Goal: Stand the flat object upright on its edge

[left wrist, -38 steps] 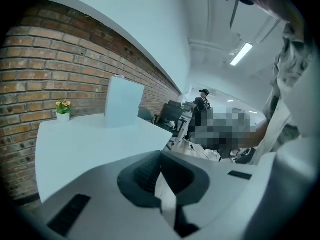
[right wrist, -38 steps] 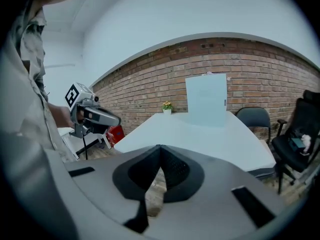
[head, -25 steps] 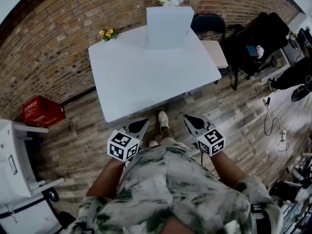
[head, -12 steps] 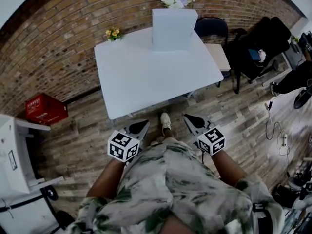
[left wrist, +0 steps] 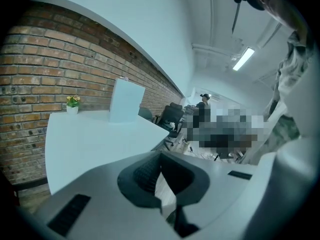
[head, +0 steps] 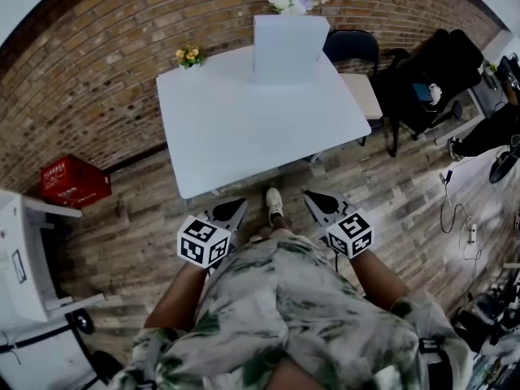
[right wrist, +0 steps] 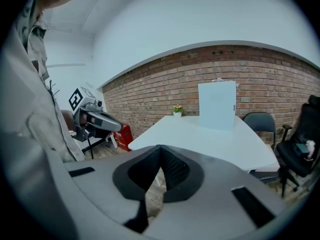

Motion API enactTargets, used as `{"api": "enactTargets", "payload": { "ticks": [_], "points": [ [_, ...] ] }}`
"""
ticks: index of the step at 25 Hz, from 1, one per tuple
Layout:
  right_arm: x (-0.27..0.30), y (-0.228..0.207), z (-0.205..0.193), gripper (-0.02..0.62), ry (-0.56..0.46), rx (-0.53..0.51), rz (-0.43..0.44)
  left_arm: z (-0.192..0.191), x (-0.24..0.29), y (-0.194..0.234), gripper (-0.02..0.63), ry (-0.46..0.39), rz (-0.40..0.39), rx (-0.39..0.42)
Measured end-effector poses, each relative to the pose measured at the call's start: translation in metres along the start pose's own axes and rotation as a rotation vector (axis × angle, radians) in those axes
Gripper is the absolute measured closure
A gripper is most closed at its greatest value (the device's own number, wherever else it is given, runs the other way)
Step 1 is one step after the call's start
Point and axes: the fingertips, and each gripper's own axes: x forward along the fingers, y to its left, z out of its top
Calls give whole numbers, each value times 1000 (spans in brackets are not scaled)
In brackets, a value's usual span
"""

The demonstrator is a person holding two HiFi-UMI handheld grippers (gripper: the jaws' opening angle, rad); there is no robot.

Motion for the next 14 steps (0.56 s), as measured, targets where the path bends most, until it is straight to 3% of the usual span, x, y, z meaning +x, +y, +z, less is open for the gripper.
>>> {"api": "enactTargets", "payload": {
  "ticks": [14],
  "points": [
    [8, -7, 0, 575, 8, -2, 4, -1, 4, 11, 581, -2, 18, -20]
  ]
}}
